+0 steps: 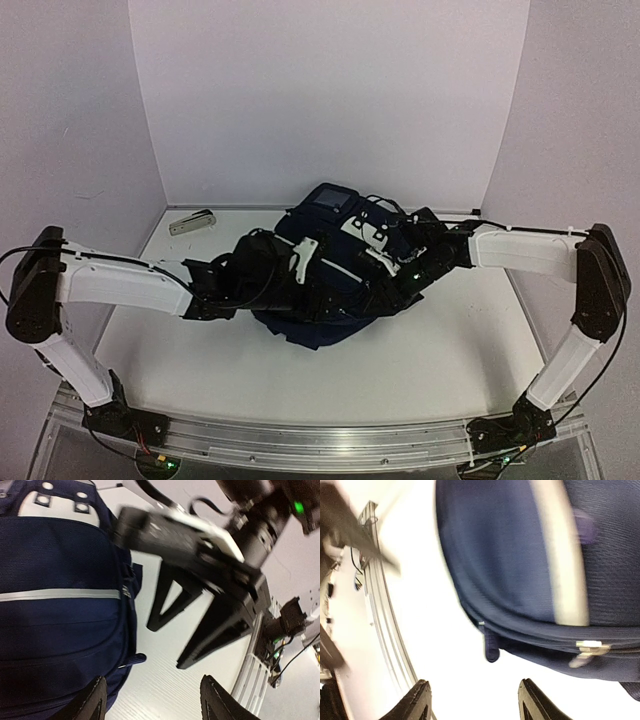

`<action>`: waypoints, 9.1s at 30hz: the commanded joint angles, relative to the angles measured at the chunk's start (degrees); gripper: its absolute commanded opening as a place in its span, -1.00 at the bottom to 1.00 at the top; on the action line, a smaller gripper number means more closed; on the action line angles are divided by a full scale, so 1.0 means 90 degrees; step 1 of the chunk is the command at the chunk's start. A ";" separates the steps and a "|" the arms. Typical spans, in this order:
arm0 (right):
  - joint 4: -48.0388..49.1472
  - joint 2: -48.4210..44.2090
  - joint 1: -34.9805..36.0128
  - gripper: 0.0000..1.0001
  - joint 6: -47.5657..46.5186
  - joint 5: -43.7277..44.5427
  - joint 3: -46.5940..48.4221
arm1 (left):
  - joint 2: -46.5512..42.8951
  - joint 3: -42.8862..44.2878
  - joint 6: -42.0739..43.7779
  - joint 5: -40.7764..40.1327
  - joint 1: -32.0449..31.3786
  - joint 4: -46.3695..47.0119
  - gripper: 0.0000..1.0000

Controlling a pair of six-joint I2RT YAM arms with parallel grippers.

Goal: Pack the student bag
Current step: Zip the student bag at the center of the board, then unzip the student bag at the center of the board.

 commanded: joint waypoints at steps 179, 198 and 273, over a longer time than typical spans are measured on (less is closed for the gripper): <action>0.0041 -0.0161 -0.2586 0.01 0.0105 -0.0419 0.0564 | 0.0729 0.0768 0.5602 -0.0684 0.0054 -0.0270 0.00; 0.0031 0.0146 -0.0911 0.05 -0.0315 0.0371 0.0538 | -0.0512 -0.0209 0.4181 -0.1030 0.0338 -0.0874 0.53; 0.0432 -0.1132 -0.0756 0.24 0.1281 -0.0608 0.0132 | -0.0651 -0.0252 0.1995 -0.0637 0.0027 0.0177 0.99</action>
